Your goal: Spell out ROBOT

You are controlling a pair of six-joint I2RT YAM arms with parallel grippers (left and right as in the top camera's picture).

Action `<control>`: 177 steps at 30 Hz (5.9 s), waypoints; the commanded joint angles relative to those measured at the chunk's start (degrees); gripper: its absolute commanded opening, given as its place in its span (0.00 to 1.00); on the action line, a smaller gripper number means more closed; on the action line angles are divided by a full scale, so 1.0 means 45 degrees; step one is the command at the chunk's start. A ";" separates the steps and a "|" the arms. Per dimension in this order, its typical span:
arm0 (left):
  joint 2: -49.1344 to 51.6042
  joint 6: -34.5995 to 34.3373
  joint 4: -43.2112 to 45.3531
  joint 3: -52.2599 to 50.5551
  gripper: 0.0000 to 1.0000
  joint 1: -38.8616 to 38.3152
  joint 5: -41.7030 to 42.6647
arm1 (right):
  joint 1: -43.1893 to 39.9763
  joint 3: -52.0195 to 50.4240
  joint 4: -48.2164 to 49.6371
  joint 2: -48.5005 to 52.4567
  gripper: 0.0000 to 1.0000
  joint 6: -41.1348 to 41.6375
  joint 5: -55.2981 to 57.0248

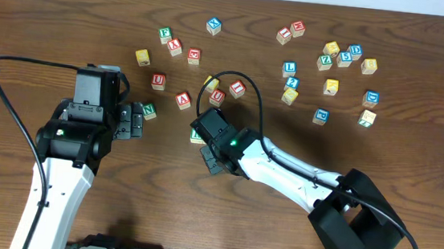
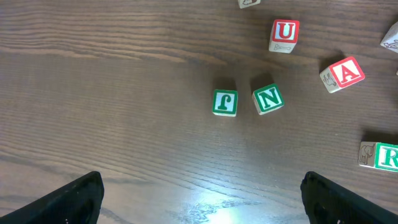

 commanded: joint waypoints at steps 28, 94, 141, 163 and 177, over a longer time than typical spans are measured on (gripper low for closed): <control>0.0000 0.0117 0.0019 0.0029 1.00 0.0078 -0.0165 | 0.0005 -0.0078 0.0228 0.0316 0.01 0.0384 0.0923; 0.0000 0.0117 -0.0029 0.0029 1.00 0.0078 -0.0165 | 0.0010 -0.0078 0.0389 0.0316 0.01 0.0520 0.1239; 0.0000 0.0015 0.0758 0.0029 1.00 0.0078 0.1705 | -0.8495 0.3959 -0.4949 -0.2880 0.05 0.1253 0.1166; 0.1617 -0.0617 0.1855 0.0029 0.59 0.0078 0.3905 | -0.8825 0.3959 -0.4881 -0.2977 0.99 0.0355 0.2623; 0.1617 -0.0612 0.2030 0.0029 1.00 0.0078 0.3905 | -0.8825 0.3954 -0.4896 -0.3002 0.99 0.0262 0.2613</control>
